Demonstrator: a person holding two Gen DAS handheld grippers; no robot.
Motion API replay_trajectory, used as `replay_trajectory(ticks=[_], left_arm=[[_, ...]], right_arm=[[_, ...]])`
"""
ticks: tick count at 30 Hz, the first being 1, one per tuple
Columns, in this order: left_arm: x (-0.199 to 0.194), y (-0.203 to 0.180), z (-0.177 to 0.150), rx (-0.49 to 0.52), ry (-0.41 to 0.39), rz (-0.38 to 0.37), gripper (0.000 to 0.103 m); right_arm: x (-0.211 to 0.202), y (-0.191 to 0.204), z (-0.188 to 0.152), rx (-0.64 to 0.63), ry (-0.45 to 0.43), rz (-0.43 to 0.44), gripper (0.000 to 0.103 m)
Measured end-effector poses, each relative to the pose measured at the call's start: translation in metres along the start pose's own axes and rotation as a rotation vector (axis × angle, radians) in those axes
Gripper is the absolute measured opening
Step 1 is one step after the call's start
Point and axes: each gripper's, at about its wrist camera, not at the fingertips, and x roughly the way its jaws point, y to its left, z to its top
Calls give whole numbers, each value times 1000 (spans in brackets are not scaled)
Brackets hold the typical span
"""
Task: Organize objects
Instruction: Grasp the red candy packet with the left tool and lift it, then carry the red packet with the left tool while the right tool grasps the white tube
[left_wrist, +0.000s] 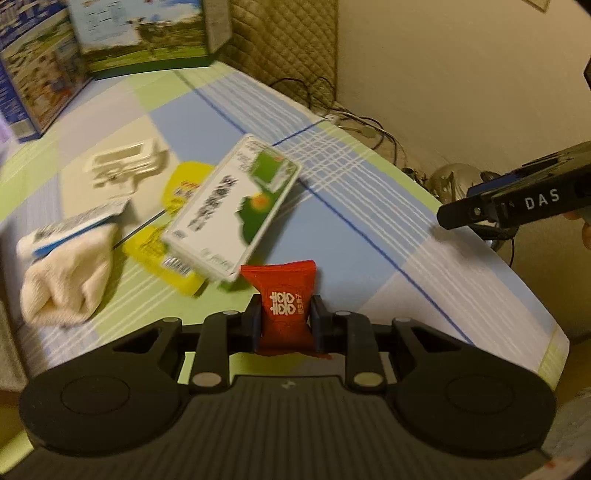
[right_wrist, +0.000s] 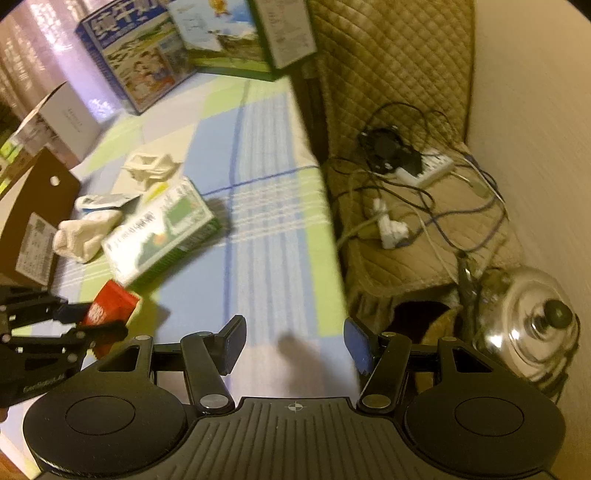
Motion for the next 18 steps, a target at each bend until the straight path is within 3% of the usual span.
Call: replay_trajectory(ticks=[8,18], left_arm=[[-45,41,-50,-158,-10,82,21],[-118,133,-141,-489,-11,327,21]], right_arm=[[2,49,15,-105,-51,98,56],[27,141,57,-375,-119,266,56]])
